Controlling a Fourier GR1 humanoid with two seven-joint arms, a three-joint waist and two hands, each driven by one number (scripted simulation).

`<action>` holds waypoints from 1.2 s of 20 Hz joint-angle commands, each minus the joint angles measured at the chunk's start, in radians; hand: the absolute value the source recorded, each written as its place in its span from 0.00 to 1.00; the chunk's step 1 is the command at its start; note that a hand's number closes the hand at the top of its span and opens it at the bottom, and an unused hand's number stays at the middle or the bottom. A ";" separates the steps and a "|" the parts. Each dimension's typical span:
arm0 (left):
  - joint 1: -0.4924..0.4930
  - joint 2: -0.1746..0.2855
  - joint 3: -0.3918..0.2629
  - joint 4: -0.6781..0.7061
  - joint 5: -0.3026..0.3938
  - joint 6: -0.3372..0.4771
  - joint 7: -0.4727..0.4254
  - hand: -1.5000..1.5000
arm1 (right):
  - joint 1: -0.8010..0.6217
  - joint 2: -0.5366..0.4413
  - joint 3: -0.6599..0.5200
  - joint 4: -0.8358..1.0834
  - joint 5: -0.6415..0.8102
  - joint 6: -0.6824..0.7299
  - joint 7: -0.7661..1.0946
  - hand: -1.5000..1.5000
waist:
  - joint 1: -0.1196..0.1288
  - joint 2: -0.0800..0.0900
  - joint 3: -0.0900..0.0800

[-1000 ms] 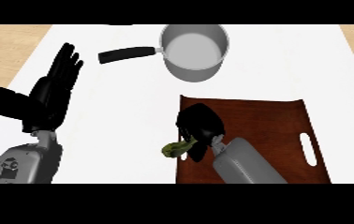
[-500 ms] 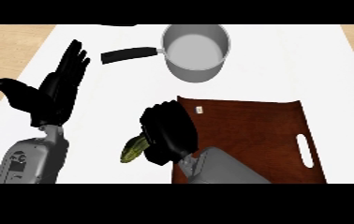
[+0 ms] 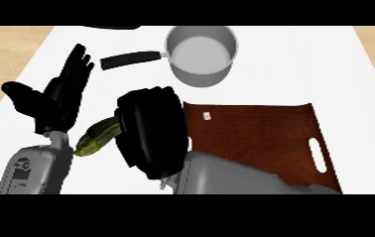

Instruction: Pick the squash from the tray and place it in the pot

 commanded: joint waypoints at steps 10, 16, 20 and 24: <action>-0.035 0.001 0.013 -0.030 -0.011 0.027 0.039 0.50 | -0.269 0.002 -0.025 0.272 -0.123 -0.262 0.190 1.00 | -0.026 0.013 0.002; -0.005 0.002 0.026 -0.010 0.010 -0.007 -0.015 0.50 | -0.261 0.002 -0.112 0.432 -0.250 -0.444 -0.011 1.00 | -0.017 0.028 0.002; 0.035 0.021 0.051 -0.010 0.010 -0.008 -0.026 0.50 | -0.358 0.003 -0.021 0.674 -0.086 -0.302 0.041 1.00 | -0.040 0.015 0.000; 0.021 -0.003 0.031 -0.019 0.005 -0.003 -0.026 0.50 | -0.386 0.003 0.014 0.823 -0.098 -0.314 0.051 1.00 | -0.022 0.024 0.001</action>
